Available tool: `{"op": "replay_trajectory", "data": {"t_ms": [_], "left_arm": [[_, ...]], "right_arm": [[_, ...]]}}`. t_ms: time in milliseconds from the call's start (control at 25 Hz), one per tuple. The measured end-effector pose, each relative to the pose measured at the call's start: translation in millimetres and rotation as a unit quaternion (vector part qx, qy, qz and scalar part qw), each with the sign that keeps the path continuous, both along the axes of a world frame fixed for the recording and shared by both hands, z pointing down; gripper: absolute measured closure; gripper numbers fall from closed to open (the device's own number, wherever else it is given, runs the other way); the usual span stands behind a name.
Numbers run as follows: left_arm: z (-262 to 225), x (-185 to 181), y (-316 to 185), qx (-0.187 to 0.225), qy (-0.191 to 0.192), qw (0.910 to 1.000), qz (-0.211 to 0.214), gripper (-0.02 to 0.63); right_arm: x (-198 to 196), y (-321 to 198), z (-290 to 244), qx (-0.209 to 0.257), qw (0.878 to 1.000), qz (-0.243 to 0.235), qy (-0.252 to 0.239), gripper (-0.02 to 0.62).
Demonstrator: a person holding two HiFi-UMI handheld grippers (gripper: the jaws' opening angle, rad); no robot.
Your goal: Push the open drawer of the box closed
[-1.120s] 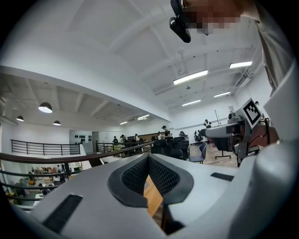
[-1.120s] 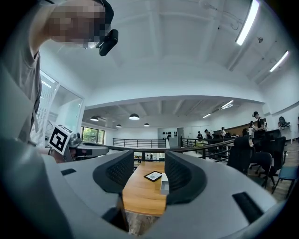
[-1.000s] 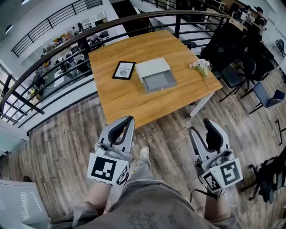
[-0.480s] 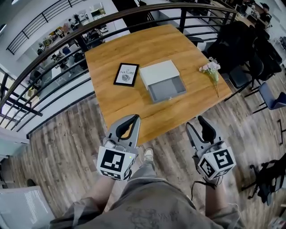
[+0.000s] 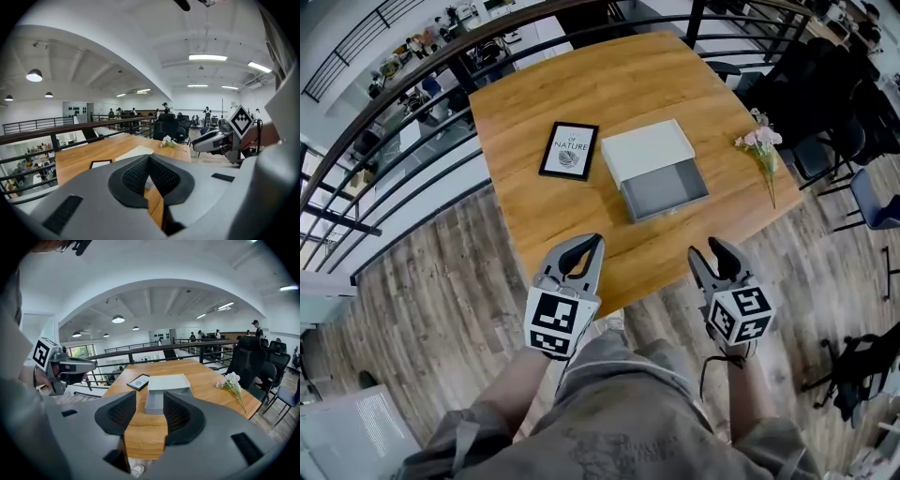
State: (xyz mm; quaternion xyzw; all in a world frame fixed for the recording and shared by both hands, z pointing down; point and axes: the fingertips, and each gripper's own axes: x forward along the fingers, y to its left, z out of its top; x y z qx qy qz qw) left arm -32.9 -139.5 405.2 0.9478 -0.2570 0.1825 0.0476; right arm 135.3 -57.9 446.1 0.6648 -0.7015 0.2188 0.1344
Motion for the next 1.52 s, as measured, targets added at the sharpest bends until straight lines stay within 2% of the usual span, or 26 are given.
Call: {"op": "replay_trajectory", "data": {"t_ms": [320,480,640,880,1200,1400,1520], "left_arm": [[61,10,-31,-0.061,-0.033,0.9974,-0.016,0.591],[84,13,-40,-0.085,-0.055,0.9943,-0.035,0.591],[98,24,-50,-0.115,-0.058,0.9897,-0.062,0.591],[127,42,-61,-0.144,-0.078,0.9823,-0.090,0.591],[163,50,-63,-0.180,-0.102,0.9686,-0.138,0.591],[179,49,-61,-0.198,-0.115,0.9601,-0.160,0.591],[185,49,-64,-0.205,-0.120,0.9559,-0.173,0.591]], "right_arm": [[11,-34,63,-0.068,0.998,-0.010,-0.009,0.399],[18,-47,89,-0.089,0.996,-0.020,-0.025,0.399],[29,-62,119,-0.115,0.992,-0.043,-0.032,0.400],[34,-77,160,-0.160,0.982,-0.088,-0.044,0.400],[33,-92,200,-0.211,0.964,-0.155,-0.040,0.400],[44,-103,219,-0.244,0.957,-0.157,-0.028,0.400],[42,-108,230,-0.265,0.950,-0.159,-0.046,0.400]]}}
